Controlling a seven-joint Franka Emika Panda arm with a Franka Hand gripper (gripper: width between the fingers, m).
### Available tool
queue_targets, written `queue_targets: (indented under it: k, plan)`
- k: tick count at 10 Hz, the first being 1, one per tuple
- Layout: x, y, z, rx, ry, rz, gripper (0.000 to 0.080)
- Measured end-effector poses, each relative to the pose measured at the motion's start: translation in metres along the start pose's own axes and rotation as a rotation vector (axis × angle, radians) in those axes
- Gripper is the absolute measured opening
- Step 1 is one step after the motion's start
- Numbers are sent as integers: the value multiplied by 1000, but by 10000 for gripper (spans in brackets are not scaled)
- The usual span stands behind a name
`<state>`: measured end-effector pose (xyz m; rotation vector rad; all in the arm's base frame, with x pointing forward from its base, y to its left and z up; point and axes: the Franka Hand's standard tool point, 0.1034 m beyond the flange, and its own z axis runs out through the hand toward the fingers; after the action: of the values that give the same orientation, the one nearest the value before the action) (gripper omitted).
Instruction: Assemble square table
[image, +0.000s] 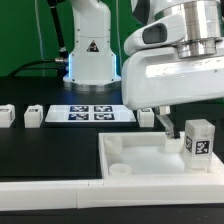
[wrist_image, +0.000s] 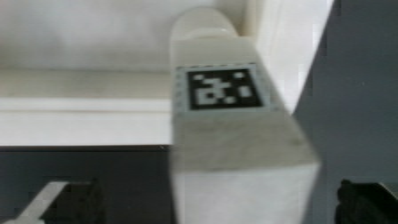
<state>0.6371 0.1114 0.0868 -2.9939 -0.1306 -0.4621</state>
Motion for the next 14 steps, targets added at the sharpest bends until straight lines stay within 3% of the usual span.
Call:
queue_targets:
  k: [4,7,9,12,13,14]
  plan:
    - [-17,-15,1,26,-254,74,649]
    - [-18,-13,2,28,-265,59,649]
    - [-16,-3,6,19,-271,49,649]
    - [-16,-6,6,20,-269,63,649]
    - [-16,-7,6,18,-269,75,524]
    - [-16,-7,6,18,-269,80,524]
